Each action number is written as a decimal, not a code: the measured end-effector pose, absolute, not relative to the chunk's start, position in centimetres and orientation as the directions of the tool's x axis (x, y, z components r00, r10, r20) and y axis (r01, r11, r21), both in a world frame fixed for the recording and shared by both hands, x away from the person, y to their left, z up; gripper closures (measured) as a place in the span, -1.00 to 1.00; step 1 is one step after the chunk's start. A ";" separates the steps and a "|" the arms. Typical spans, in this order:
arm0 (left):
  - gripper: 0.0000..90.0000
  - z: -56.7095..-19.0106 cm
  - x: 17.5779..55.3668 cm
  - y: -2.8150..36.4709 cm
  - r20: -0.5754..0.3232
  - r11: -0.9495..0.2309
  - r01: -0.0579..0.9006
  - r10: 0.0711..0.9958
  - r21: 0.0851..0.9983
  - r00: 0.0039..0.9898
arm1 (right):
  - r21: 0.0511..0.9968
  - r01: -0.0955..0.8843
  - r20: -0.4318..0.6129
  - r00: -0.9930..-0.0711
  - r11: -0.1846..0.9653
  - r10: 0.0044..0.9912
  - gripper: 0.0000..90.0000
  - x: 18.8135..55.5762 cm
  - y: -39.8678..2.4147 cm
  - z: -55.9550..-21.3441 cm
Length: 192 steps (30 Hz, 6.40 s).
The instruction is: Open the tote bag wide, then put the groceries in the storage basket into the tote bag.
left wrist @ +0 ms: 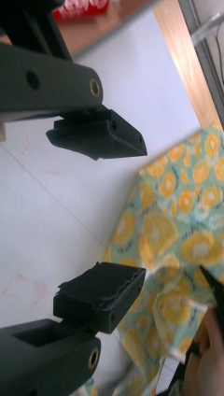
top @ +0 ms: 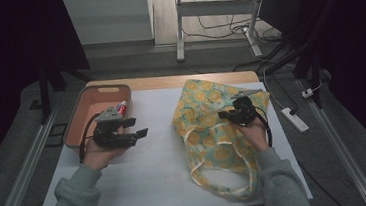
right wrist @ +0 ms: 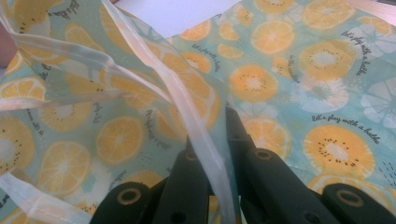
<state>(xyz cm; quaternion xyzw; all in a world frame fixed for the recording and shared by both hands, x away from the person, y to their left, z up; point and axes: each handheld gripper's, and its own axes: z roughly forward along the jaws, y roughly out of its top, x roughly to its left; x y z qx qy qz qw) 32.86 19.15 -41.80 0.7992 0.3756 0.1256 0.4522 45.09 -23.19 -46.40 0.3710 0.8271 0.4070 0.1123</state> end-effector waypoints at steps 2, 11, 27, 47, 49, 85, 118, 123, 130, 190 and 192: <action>-0.19 -42.0 33.3 19.9 -0.148 -0.302 0.505 0.726 0.809 0.672 | 0.757 0.522 0.115 -0.699 0.393 0.706 1.00 45.0 -23.3 -46.4; -0.20 -42.3 34.3 22.4 -0.144 -0.270 0.533 0.778 0.802 0.611 | 0.762 0.514 0.106 -0.699 0.394 0.707 1.00 44.6 -23.5 -46.1; -0.22 -42.3 35.4 25.3 -0.132 -0.224 0.568 0.845 0.792 0.518 | 0.752 0.517 0.100 -0.703 0.408 0.704 1.00 44.5 -23.1 -46.3; -0.28 -44.7 45.5 25.1 -0.067 -0.346 0.774 0.893 0.529 0.445 | 0.747 0.517 0.101 -0.710 0.418 0.697 1.00 44.2 -22.7 -46.5; -0.28 -45.5 46.2 25.1 -0.064 -0.348 0.793 0.898 0.500 0.435 | 0.745 0.520 0.103 -0.708 0.417 0.699 1.00 44.2 -22.7 -46.6; 0.32 -50.8 48.5 26.2 -0.091 -0.285 0.895 0.938 0.344 0.334 | 0.740 0.542 0.113 -0.683 0.398 0.721 1.00 44.3 -23.4 -46.9; 0.68 -46.7 45.9 31.3 -0.309 -0.132 0.836 0.889 0.533 0.338 | 0.749 0.536 0.106 -0.677 0.389 0.728 1.00 44.3 -23.7 -46.6; 0.69 -45.1 45.0 31.7 -0.321 -0.125 0.811 0.875 0.572 0.361 | 0.750 0.530 0.101 -0.683 0.396 0.723 1.00 44.3 -23.4 -46.6; 0.69 -42.4 43.7 31.5 -0.319 -0.145 0.769 0.851 0.622 0.418 | 0.756 0.528 0.105 -0.682 0.388 0.724 1.00 44.3 -23.3 -46.4; 0.69 -42.8 33.6 13.8 -0.351 -0.468 0.535 0.426 0.704 0.834 | 0.846 0.478 0.181 -0.676 0.237 0.714 1.00 45.6 -18.4 -43.1; 0.69 -43.0 33.7 13.4 -0.355 -0.471 0.538 0.424 0.699 0.833 | 0.848 0.475 0.184 -0.678 0.234 0.711 1.00 45.6 -18.0 -43.1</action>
